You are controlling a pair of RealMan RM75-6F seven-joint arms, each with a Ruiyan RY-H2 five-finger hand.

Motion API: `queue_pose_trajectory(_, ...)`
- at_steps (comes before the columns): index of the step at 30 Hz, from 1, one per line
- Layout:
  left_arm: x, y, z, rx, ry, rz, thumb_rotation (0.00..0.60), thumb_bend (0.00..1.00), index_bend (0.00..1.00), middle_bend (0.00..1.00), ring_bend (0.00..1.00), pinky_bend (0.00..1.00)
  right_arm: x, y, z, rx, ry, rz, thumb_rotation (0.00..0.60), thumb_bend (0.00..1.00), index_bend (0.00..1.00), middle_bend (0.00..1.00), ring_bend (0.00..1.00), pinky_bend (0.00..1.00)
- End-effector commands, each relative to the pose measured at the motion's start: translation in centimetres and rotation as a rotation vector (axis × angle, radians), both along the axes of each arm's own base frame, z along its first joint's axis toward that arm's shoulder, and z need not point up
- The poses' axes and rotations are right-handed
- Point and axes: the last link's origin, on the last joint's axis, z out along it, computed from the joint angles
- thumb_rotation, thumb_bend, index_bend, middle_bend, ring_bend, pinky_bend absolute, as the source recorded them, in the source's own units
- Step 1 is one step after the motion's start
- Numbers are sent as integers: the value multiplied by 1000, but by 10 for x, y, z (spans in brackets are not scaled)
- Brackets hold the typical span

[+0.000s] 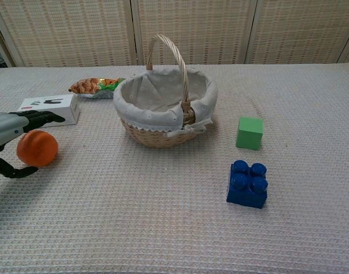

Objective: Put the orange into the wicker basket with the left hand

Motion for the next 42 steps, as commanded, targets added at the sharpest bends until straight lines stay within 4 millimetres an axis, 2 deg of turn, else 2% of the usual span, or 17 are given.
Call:
queue_pose_trajectory(1,-1,11,-8,17,19,-7,600,295,0,0,0,116,0,0,-1,3,2,-1,600,224,0,0,0,176)
queue_pose_trajectory(7,-9,16,-14,22,20,11,600,300,0,0,0,128,0,-1,-1,0,2,-1,600,224,0,0,0,176)
queue_pose_trajectory(9,-10,17,-15,24,20,14,600,302,0,0,25,142,0,-1,-1,1,3,-1,600,224,0,0,0,176)
queue_pose_trajectory(12,-11,18,-16,30,21,14,600,305,21,33,118,188,0,-1,-2,6,6,0,600,224,0,0,0,176)
queue_pose_trajectory(20,-14,20,-21,44,19,23,600,322,175,211,328,416,1,-1,-3,7,7,0,600,224,0,0,0,176)
queue_pose_trajectory(25,-15,20,-22,57,15,19,600,324,228,256,385,517,1,-1,-3,9,8,0,600,224,0,0,0,176)
queue_pose_trajectory(30,-10,22,-19,89,2,-11,600,324,253,290,417,562,1,-1,-4,12,9,0,600,224,0,0,0,175)
queue_pose_trajectory(33,-4,25,-10,127,-7,-42,600,324,261,302,430,576,1,-1,-4,15,11,-2,600,224,0,0,0,176)
queue_pose_trajectory(42,41,54,48,268,-5,-165,600,324,267,304,433,609,0,-1,-5,28,18,-1,600,224,0,0,0,176)
